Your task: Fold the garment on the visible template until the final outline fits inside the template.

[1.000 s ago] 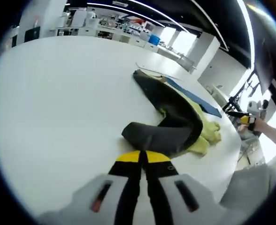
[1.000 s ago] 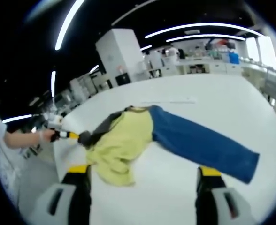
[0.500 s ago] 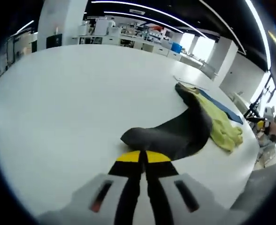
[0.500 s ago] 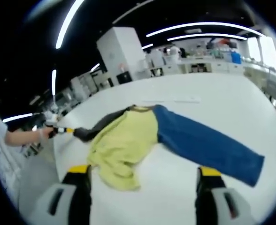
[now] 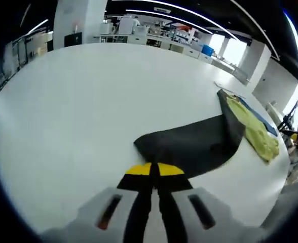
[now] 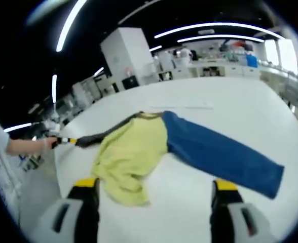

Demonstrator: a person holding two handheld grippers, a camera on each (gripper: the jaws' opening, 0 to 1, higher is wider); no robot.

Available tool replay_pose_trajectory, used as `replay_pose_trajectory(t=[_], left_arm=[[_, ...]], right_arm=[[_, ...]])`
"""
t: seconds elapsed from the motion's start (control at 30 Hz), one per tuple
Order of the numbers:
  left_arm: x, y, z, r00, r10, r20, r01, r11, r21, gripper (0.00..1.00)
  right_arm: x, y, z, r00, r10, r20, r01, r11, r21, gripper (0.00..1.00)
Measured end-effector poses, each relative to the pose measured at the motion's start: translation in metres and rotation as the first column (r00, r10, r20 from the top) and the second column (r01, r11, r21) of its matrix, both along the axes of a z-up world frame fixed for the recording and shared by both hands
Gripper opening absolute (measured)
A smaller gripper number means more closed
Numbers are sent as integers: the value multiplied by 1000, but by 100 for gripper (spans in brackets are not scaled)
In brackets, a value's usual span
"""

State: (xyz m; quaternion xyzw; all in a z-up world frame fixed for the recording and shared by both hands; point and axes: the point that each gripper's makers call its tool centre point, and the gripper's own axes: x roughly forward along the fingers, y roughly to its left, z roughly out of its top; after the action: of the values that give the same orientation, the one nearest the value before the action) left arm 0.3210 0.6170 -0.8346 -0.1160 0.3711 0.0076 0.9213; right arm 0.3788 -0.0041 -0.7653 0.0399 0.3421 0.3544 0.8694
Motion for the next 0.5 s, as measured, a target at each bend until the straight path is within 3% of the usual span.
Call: replay_pose_trajectory(t=[0.13, 0.2, 0.5], left_arm=[[1, 0, -2, 1000, 24, -2, -24, 1000, 12, 0], [9, 11, -1, 999, 49, 6, -49, 999, 20, 0], [-8, 29, -3, 991, 131, 26, -132, 990, 40, 0]], right_arm=[[-1, -1, -2, 1000, -14, -8, 14, 1000, -14, 91], [0, -2, -2, 1000, -23, -7, 22, 1000, -17, 91], [2, 7, -3, 1000, -27, -10, 27, 1000, -12, 91]])
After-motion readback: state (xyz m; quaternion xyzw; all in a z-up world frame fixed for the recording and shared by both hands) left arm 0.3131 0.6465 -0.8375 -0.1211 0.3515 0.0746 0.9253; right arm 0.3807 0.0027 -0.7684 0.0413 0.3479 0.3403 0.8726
